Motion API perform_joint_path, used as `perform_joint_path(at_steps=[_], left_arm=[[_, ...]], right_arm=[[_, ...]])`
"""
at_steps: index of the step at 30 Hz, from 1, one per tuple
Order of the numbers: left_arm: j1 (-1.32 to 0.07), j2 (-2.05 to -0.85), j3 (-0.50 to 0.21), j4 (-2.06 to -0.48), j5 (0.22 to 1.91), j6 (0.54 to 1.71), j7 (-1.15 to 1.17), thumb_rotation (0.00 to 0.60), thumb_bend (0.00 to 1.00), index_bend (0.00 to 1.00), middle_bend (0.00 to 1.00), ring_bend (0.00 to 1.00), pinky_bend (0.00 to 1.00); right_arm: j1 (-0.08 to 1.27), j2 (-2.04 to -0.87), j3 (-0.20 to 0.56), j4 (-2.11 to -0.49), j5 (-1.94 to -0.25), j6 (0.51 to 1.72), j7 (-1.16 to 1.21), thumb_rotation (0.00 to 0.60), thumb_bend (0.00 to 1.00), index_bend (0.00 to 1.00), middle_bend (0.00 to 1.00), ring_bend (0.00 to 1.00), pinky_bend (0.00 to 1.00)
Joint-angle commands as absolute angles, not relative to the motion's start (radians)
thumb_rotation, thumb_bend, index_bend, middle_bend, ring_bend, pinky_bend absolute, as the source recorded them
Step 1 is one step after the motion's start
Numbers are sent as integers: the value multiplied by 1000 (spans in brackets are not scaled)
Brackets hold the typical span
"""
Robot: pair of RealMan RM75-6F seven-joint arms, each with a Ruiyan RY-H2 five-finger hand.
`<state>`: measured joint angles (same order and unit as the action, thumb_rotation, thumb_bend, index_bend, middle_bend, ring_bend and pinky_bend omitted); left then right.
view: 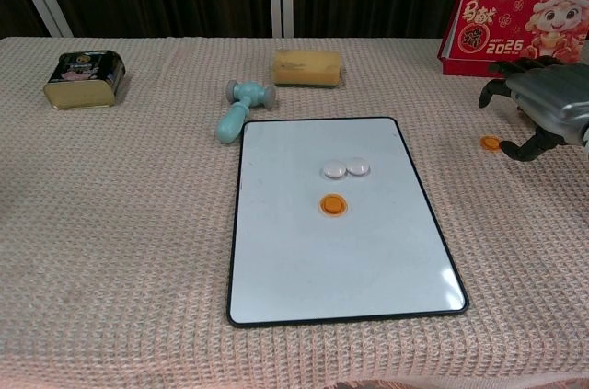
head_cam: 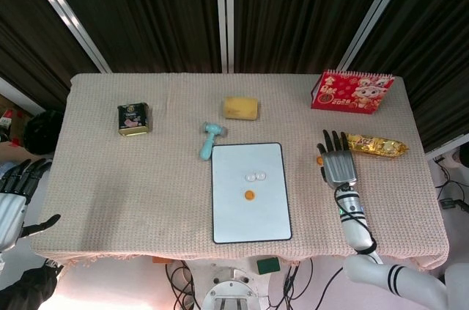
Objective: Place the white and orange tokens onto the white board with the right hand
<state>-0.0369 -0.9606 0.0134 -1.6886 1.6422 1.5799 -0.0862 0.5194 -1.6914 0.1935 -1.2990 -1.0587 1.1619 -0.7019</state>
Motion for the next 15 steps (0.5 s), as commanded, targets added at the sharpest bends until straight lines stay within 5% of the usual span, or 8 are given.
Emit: perform_joint_path(at_steps=[1,15], left_arm=[[-35,-960,13,-1686,1642,1585,-91,600,88,96,70,0,115],[-36,-959,11,-1680,1636,1583,-101,600,88,95,69,0,115]], right_arm=[[537,-1724,204,-1261,-1022,1140,-726,600,357,316,0,0,0],[554,-1761,206,-1197,-988,1129,-737,600,363,396,0,0,0]])
